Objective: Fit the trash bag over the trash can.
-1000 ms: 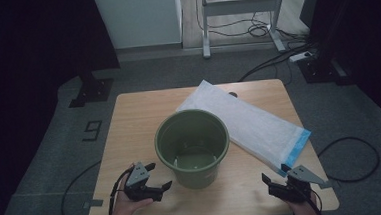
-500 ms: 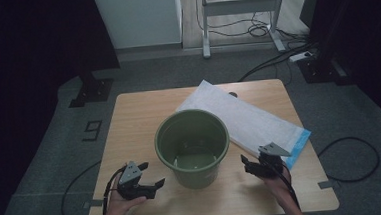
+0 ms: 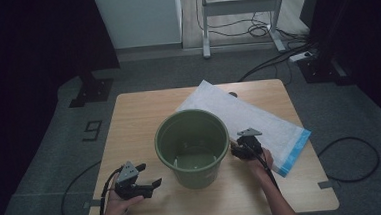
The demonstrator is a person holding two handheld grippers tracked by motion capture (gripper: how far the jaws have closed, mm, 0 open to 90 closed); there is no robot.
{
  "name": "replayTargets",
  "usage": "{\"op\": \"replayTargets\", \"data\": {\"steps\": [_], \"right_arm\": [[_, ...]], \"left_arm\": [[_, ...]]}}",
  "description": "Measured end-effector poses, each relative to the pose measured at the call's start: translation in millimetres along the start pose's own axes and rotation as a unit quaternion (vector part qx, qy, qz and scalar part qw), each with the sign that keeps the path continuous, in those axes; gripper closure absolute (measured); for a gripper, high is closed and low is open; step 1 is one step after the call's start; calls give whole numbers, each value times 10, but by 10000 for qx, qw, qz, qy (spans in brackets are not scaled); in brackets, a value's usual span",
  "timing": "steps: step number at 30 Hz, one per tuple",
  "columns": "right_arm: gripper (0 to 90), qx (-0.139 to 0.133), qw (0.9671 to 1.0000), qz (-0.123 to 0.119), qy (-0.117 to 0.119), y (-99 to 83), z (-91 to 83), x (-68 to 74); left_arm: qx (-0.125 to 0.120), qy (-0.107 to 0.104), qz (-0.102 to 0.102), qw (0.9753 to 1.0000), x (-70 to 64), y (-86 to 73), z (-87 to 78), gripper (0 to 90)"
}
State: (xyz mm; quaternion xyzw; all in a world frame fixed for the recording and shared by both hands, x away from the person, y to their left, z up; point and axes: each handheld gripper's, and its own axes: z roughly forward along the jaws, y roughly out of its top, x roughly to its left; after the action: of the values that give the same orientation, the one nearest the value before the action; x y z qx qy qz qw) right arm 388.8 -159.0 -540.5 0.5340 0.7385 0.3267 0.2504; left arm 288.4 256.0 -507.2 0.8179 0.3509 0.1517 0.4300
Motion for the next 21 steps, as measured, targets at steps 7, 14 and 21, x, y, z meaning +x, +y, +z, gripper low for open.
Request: {"op": "replayTargets", "data": {"steps": [7,14,21], "right_arm": [[804,35,9997,206,-150,-128,-30,-122],[893,-49,9986,508,-109,-492,-399,-377],[893,-188,9976,663,6,-957,-944,-568]], "left_arm": [[-26,43,-100,9999,55,4,-8,138],[16,107,-157,9998,70,-2,-3,139],[5,174,-157,9997,26,26,-9,140]]}}
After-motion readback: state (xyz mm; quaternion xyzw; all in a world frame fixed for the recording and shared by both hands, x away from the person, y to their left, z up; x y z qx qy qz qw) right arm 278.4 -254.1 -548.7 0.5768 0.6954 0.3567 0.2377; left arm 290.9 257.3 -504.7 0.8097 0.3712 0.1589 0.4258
